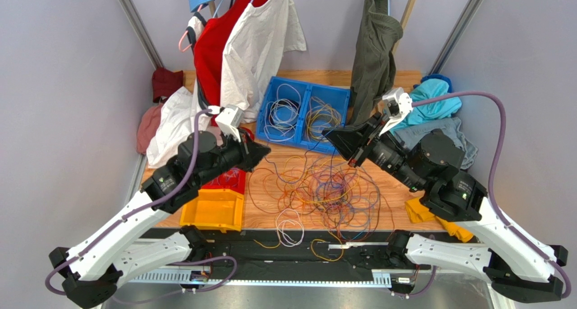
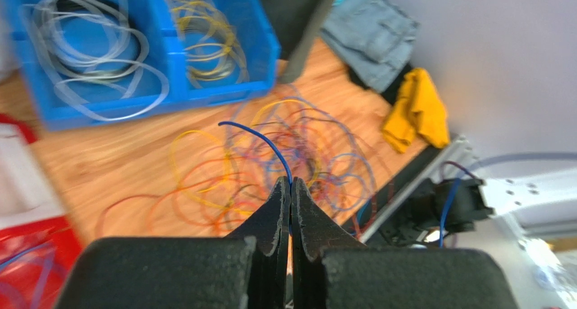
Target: Untangle the cables
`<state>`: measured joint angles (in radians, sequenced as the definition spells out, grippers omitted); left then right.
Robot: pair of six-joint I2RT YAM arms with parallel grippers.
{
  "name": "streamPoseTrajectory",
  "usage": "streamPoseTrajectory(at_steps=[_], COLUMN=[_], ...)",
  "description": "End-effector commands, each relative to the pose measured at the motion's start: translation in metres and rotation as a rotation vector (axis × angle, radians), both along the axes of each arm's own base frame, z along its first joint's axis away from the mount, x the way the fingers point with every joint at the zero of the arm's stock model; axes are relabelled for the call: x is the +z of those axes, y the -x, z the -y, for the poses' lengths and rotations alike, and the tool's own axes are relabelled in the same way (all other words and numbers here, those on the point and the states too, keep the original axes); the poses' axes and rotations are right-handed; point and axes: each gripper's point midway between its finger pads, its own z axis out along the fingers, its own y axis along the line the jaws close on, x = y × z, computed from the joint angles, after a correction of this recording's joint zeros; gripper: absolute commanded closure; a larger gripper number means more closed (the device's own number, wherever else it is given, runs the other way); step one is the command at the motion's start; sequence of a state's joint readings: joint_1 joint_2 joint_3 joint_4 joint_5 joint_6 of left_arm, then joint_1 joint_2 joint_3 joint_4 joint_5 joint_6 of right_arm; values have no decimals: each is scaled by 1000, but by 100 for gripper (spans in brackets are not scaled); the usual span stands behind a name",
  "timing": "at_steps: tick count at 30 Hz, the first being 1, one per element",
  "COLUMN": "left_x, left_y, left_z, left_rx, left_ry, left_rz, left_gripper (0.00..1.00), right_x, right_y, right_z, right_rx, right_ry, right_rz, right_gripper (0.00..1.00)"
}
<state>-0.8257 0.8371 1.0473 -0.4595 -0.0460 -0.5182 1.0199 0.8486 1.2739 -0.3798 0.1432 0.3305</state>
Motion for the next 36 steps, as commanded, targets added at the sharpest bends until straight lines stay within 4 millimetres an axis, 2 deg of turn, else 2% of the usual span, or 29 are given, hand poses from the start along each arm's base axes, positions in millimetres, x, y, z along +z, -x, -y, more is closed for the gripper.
streamPoseTrajectory(at_steps=[1,2,4,5,7,8,12,17,25,32,36], left_x=[80,71,76,64,66,57,47,43,29,-4,-6], left_y=[28,32,37,38,41,41,49,56,59,56,60], left_z=[29,34,36,39,38,40,44,47,40,33,31], left_rx=[-216,-253,-278,-294,-304,-308,-359,-398,-388,-339,-348], left_ry=[350,353,399,398,431,427,459,463,434,391,414], left_rz=[226,222,246,232,240,226,211,213,204,154,161], left_gripper=[100,100,100,100,100,100,100,98,98,98,95], right_x=[-36,-45,-54,-66,-81,-95,-125,-145,-154,-138,-152], right_y=[9,8,8,6,4,1,-2,-7,-23,-29,-33], right_z=[-16,-18,-22,-24,-27,-30,-38,-46,-35,-21,-24], right_rx=[81,83,87,82,78,74,73,66,-45,-110,-115], right_ry=[102,112,110,121,135,154,191,237,279,238,292], right_rz=[-104,-117,-134,-149,-174,-191,-239,-279,-282,-246,-273], right_gripper=[100,100,100,100,100,100,100,100,100,100,100])
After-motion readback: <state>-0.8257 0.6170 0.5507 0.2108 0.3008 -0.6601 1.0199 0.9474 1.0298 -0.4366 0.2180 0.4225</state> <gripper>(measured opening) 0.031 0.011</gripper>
